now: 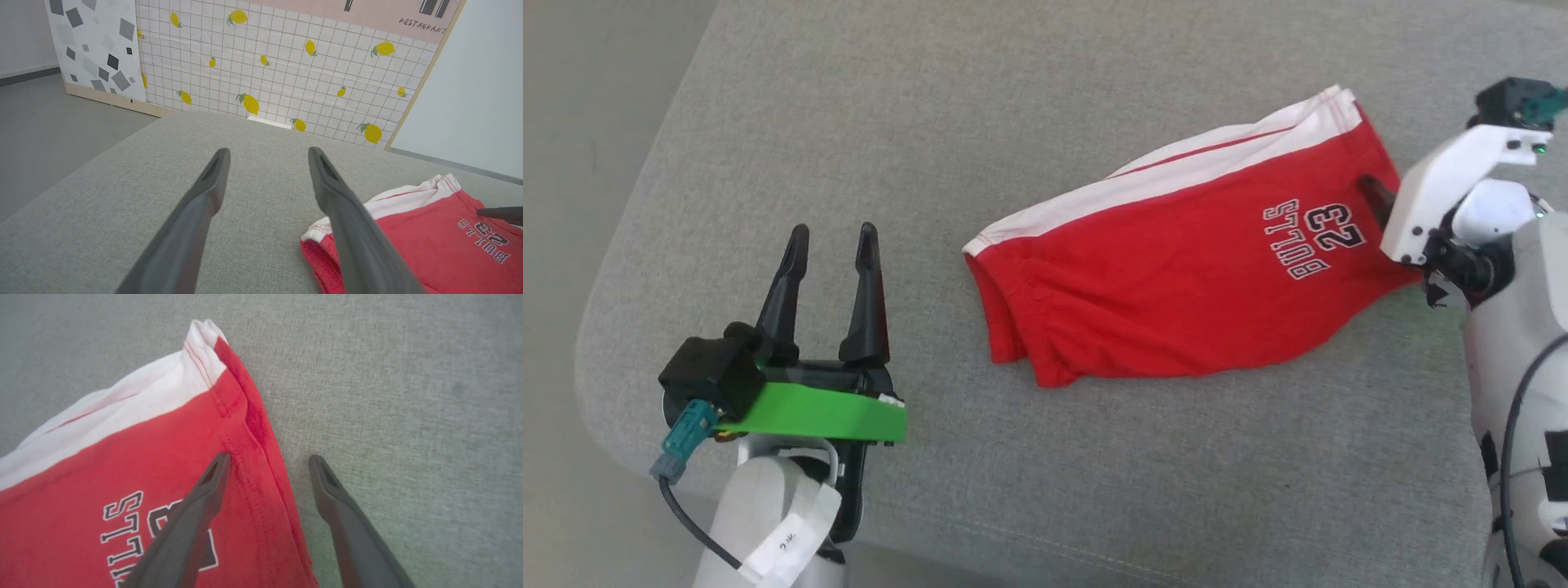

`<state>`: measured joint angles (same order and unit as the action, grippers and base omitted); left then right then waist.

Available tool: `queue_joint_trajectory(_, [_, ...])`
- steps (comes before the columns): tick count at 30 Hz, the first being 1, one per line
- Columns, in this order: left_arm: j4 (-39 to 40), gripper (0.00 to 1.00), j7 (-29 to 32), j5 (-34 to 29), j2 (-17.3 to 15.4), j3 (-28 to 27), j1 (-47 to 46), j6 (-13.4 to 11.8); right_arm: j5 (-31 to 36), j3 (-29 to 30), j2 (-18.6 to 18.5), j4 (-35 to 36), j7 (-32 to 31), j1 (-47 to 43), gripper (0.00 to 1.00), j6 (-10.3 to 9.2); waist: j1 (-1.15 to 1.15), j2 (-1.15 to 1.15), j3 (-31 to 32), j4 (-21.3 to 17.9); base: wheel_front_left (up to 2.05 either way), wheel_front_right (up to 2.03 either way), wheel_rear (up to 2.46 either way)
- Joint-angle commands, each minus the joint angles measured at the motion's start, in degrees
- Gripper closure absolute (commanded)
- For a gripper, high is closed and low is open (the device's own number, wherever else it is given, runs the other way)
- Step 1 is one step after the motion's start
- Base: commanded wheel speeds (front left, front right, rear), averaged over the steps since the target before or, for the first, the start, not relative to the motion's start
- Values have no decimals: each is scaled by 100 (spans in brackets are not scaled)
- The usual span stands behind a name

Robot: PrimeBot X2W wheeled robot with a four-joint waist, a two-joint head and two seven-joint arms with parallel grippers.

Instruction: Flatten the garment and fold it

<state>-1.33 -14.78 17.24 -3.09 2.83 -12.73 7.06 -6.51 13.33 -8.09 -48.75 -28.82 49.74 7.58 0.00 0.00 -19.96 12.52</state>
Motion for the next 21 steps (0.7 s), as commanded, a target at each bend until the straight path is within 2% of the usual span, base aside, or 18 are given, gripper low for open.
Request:
queue_joint_trajectory(1, [16,0,-21,63,20,3,0,29,149,24,64,-46,-143,123,0,-9,0,0,-88,76,0,0,0])
queue_joint_trajectory(7, [7,0,-21,92,21,16,-27,30,475,-180,203,-128,-909,127,0,-9,0,0,-117,116,0,0,0])
queue_joint_trajectory(8, [7,0,-21,97,21,21,-31,31,479,-213,216,-114,-983,111,24,-9,0,0,-116,120,0,0,0])
queue_joint_trajectory(9, [9,0,-21,102,21,27,-35,31,465,-253,230,-81,-1043,87,60,-9,0,0,-114,125,0,0,0])
queue_joint_trajectory(12, [4,0,-21,107,21,34,-39,29,379,-283,257,16,-1140,15,100,-9,0,0,-108,127,0,0,0])
queue_joint_trajectory(21, [-65,0,-21,56,21,23,19,18,81,-305,161,524,-844,-363,100,-9,0,0,78,44,0,0,0])
